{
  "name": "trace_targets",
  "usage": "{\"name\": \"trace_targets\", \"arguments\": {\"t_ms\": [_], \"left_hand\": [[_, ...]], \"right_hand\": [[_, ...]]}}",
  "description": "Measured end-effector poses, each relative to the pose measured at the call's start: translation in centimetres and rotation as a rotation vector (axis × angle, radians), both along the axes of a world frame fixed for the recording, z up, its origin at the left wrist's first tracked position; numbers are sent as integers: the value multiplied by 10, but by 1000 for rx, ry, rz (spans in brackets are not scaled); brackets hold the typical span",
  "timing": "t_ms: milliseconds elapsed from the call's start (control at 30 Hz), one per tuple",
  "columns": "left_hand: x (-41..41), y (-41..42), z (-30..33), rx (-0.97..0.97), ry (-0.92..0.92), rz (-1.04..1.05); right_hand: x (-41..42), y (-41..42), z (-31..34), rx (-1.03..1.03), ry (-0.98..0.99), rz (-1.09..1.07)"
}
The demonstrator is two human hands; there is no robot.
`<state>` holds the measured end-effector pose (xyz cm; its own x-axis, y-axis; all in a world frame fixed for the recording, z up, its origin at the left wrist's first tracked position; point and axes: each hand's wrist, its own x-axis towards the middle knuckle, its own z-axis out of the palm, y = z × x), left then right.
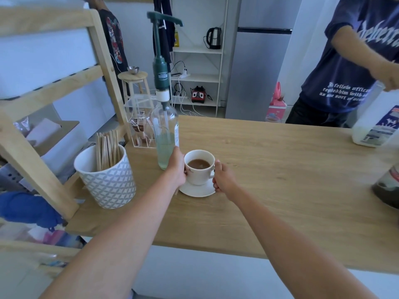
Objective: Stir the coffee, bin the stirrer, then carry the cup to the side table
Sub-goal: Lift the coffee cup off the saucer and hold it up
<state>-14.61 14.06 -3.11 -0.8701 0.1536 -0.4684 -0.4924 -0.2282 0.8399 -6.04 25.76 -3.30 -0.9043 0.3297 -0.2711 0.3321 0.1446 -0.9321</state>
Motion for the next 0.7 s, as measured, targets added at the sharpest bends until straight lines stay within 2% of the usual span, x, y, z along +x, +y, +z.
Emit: {"name": "trace_targets", "arguments": {"t_ms": [133, 367, 700], "left_hand": [[7, -6, 22, 3, 10, -35], [14, -16, 97, -21, 83, -101], [1, -31, 198, -126, 201, -57]], "right_hand": [[3, -1, 20, -2, 26, 8], [0, -4, 79, 67, 98, 20], [-20, -11, 173, 86, 220, 45]]}}
